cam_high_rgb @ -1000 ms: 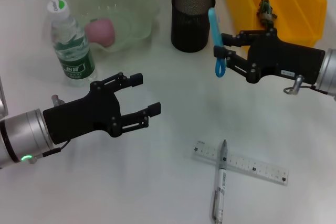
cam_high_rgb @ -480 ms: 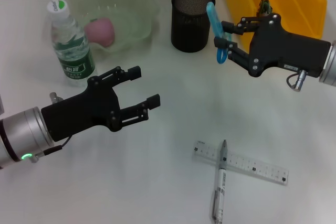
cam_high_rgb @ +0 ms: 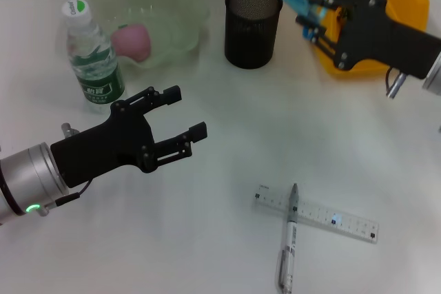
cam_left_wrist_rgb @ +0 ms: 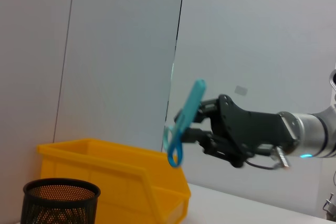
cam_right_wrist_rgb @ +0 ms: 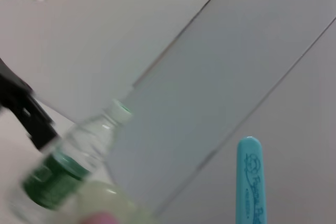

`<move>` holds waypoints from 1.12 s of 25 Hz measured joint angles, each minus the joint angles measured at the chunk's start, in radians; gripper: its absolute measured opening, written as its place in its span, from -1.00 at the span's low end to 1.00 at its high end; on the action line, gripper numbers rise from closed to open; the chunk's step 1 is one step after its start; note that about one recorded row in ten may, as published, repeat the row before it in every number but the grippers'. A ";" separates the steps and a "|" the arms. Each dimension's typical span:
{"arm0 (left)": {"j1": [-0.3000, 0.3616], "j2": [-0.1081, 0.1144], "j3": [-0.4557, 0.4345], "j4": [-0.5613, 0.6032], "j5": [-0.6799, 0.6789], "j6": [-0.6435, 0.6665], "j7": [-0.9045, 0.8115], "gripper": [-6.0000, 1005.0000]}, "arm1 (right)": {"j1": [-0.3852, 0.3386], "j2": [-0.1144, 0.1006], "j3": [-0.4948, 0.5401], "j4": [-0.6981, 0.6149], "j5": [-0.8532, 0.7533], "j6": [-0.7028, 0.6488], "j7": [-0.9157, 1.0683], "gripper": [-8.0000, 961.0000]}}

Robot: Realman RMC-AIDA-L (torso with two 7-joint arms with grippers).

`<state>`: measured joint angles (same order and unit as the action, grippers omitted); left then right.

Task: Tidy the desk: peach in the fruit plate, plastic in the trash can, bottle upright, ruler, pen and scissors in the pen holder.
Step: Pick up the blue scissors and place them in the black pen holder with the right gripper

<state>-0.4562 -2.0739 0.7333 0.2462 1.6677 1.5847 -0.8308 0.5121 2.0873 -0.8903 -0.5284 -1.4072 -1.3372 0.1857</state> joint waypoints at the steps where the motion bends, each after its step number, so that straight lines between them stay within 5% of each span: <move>1: 0.000 0.000 0.000 -0.002 -0.001 0.000 0.003 0.60 | 0.000 0.000 -0.003 0.001 0.018 0.012 -0.041 -0.50; 6: 0.002 0.000 0.000 -0.005 -0.006 -0.009 0.008 0.60 | 0.011 0.000 -0.013 -0.012 0.051 0.062 -0.306 -0.50; 28: -0.001 -0.005 0.000 -0.093 -0.047 -0.032 0.109 0.60 | 0.044 0.001 -0.192 -0.173 0.089 0.390 -0.898 -0.50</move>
<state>-0.4576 -2.0790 0.7332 0.1528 1.6211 1.5522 -0.7219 0.5561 2.0879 -1.0828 -0.7016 -1.3180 -0.9468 -0.7127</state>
